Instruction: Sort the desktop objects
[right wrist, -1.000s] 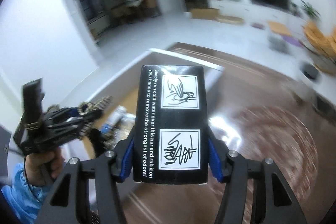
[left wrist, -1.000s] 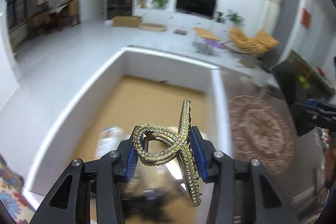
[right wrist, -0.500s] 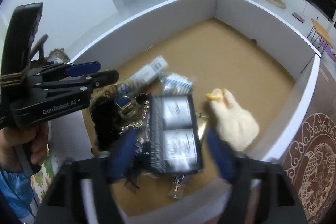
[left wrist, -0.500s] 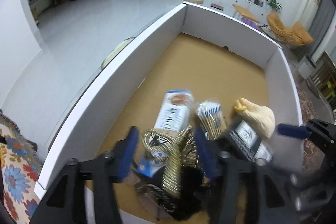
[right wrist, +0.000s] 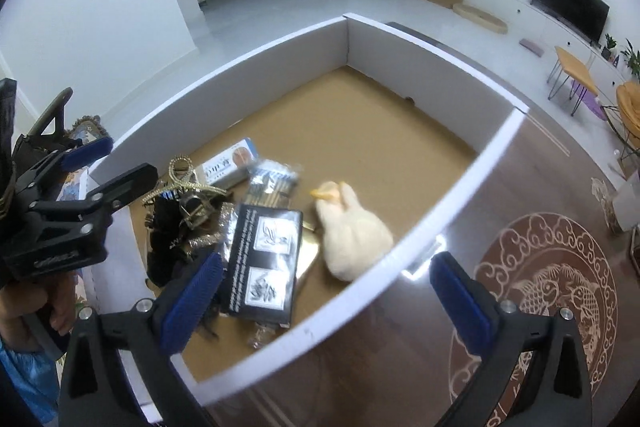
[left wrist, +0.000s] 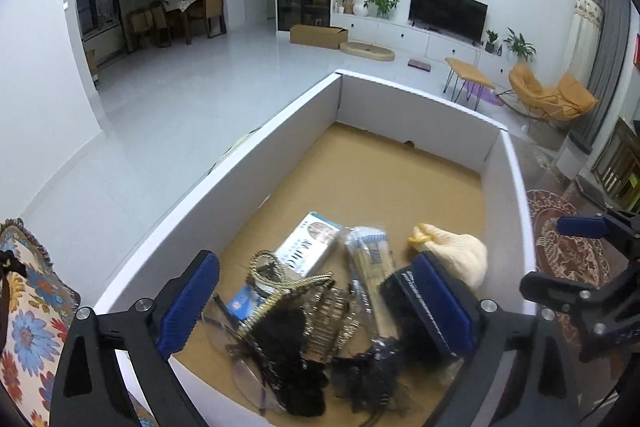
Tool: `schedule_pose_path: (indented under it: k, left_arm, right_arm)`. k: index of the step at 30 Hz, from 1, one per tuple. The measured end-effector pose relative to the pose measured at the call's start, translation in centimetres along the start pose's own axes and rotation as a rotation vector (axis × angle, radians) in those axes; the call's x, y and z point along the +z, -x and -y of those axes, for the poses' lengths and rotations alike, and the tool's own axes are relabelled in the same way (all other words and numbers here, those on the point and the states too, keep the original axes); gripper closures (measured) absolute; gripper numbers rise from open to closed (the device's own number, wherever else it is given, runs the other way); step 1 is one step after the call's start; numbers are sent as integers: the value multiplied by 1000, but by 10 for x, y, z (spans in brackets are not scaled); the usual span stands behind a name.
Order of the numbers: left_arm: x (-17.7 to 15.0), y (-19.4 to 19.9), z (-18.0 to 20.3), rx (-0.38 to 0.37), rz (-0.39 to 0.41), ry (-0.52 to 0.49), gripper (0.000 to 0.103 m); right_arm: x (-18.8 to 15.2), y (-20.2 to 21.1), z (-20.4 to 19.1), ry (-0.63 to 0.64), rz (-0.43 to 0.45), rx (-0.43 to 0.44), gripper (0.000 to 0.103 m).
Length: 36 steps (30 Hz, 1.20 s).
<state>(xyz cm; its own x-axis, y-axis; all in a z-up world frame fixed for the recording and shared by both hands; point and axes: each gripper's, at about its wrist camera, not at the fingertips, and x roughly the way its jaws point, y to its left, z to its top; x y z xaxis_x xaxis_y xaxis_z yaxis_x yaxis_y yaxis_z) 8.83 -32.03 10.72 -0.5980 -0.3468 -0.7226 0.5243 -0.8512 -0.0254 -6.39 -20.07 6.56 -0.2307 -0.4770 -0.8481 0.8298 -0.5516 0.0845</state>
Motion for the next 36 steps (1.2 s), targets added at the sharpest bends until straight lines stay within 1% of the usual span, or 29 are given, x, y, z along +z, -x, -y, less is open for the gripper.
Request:
schedule_pose_path:
  k: [5,12,16,21,25,26,27,28,31,32,34,36]
  left_arm:
    - [-5,4,6,54,19,8,3]
    - [-11,9,8,110,21,24,3]
    - [-12,11,11,117,25,17,3]
    - [-13,11,16,130,12,5,3]
    - [-13,13,14,103,-1,37,3]
    - [-13,13,13,84,-5,50,3]
    - [-13,12,11,66,-9,62,0]
    - [-12,12,8,53,-11,86,0]
    - [-14,18,2,105,12,163,0]
    - [-14,21,1,102,28,177,0]
    - [-14,25,3,100,41,174,0]
    - [-14,28,9,134,64,152,0]
  right_arm:
    - [-13,4,0,5,23,13,0]
    - [-23,-5,-3,30,26,-9,0]
    - [-23,-7,-5,22,36,9,0]
    - [-20,-8,-11,43,37,6,0]
    - [-18,-9,-13,63,27,-7,0]
    - [-18,-9,-14,67,26,-8,0]
    - [-18,-9,-14,71,26,-11,0]
    - [-18,-9,-14,76,26,-15,0]
    - [-18,-11,-13,82,24,-25,0]
    - [-17,-11,-13,80,23,-25,0]
    - [-15,-11,-12,75,24,-24,0]
    - [-13,-11,-12,75,28,-23,0]
